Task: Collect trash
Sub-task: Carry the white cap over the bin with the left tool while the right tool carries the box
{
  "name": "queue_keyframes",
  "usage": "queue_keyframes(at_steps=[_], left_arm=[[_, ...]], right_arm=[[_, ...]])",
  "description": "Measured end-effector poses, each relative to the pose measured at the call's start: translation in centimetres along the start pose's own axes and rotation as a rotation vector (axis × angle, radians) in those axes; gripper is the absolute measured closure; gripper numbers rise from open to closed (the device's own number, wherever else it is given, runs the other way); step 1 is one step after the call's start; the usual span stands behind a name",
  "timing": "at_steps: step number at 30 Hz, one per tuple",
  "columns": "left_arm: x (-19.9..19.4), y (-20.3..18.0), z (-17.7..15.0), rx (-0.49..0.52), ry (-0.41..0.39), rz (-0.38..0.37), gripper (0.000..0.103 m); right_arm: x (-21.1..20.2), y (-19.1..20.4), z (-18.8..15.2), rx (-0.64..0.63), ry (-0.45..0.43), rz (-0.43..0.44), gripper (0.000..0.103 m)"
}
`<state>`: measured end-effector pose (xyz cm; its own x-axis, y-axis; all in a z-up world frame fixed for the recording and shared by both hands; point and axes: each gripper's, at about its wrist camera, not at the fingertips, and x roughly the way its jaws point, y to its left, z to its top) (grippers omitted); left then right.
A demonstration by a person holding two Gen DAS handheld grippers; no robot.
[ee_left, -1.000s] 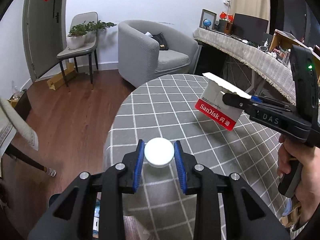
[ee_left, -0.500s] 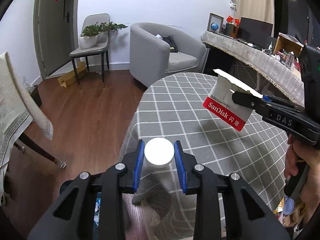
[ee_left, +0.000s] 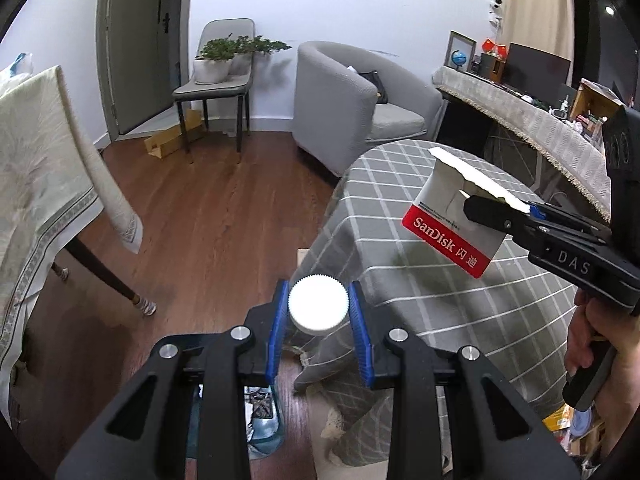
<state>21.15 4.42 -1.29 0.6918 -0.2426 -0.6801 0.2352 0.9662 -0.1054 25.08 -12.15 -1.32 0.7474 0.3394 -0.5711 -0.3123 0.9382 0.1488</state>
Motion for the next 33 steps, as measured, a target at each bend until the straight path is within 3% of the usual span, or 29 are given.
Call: queue_keyframes(at_steps=[17, 33], left_arm=[[1.2, 8.8, -3.6, -0.083, 0.081, 0.099, 0.071], [6.6, 18.6, -10.0, -0.248, 0.311, 0.137, 0.071]], right_arm=[[4.3, 9.5, 0.4, -0.094, 0.05, 0.127, 0.072], [10.4, 16.7, -1.6, -0.161, 0.189, 0.132, 0.072]])
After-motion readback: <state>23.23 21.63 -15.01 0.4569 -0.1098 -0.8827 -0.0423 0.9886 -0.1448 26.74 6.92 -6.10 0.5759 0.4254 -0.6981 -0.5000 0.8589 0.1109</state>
